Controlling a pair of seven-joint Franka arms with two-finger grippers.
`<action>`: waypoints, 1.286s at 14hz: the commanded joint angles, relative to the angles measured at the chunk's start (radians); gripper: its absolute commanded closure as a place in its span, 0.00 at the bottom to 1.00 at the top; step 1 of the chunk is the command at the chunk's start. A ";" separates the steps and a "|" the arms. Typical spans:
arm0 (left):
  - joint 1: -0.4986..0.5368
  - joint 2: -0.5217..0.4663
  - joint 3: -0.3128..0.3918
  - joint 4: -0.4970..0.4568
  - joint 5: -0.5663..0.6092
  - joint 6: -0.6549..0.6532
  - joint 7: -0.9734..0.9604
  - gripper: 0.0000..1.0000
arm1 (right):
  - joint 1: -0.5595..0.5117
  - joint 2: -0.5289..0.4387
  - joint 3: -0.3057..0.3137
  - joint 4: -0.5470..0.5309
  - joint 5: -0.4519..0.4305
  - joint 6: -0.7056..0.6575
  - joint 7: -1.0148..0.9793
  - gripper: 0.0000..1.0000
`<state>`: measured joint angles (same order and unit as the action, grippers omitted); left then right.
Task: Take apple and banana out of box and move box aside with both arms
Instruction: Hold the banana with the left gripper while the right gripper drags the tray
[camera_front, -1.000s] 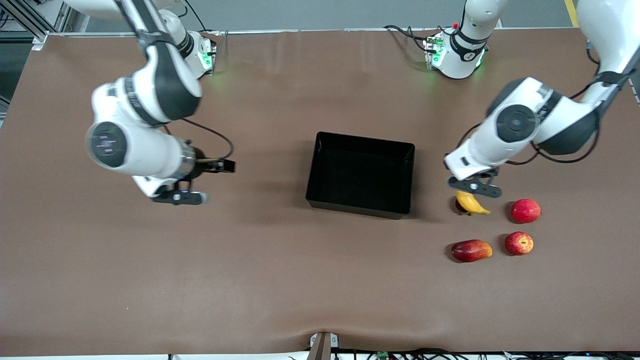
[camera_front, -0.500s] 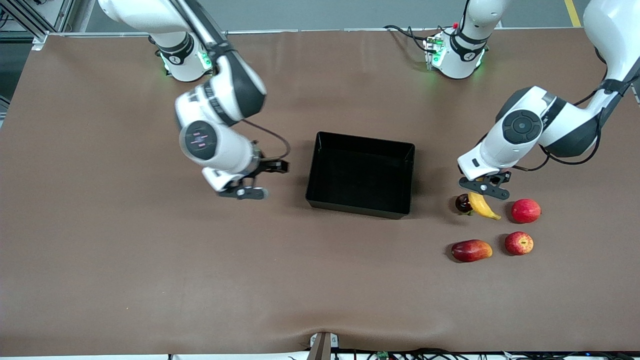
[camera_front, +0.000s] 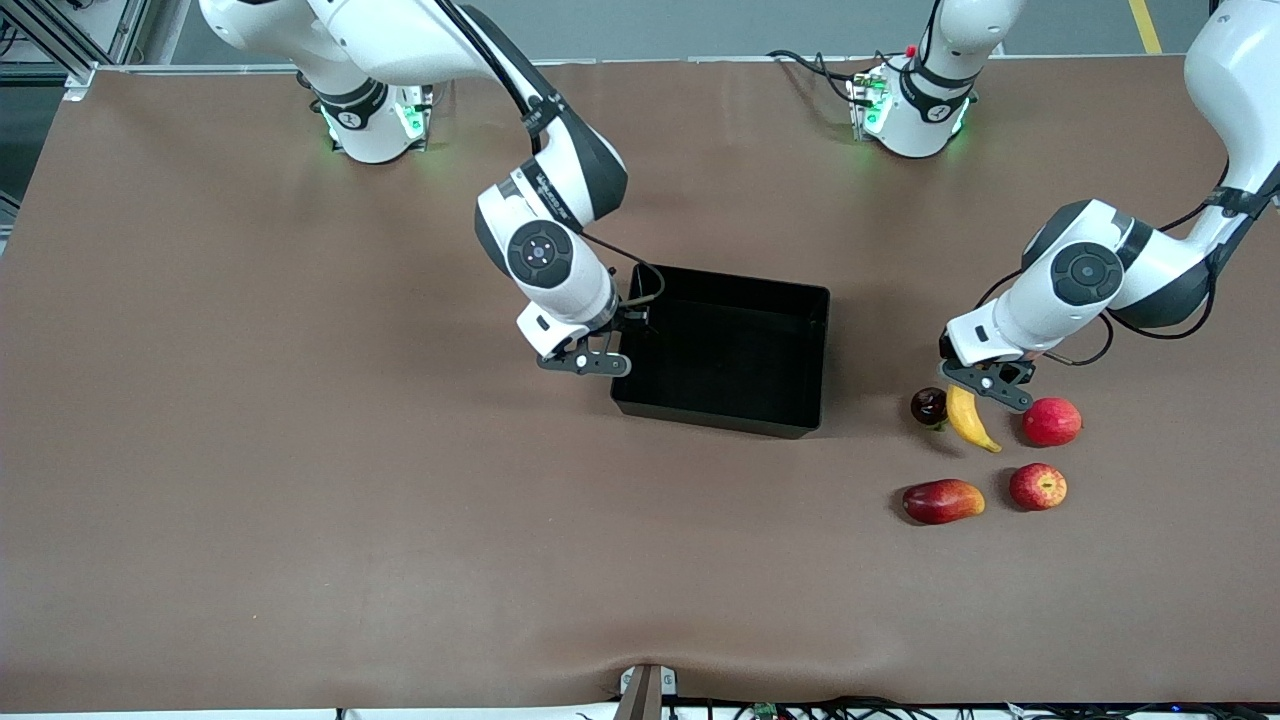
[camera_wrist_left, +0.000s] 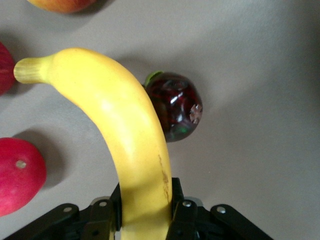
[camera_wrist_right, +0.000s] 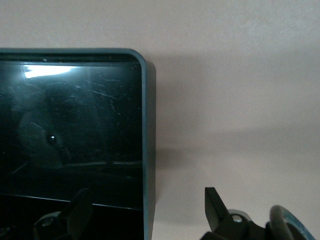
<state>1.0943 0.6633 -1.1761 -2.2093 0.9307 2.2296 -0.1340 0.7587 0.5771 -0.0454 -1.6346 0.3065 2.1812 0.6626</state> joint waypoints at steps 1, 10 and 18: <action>0.022 -0.008 -0.005 -0.032 0.072 0.025 0.002 1.00 | 0.027 0.039 -0.010 0.013 0.003 0.051 0.026 0.47; 0.024 0.007 0.151 -0.089 0.233 0.209 0.004 1.00 | -0.001 0.017 -0.017 0.018 -0.004 0.014 0.061 1.00; 0.024 0.029 0.204 -0.084 0.300 0.260 -0.016 0.04 | -0.229 -0.180 -0.034 0.019 0.009 -0.303 -0.090 1.00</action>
<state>1.1110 0.6805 -0.9910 -2.2932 1.1895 2.4624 -0.1341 0.5995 0.4599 -0.1012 -1.5935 0.3048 1.9291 0.6281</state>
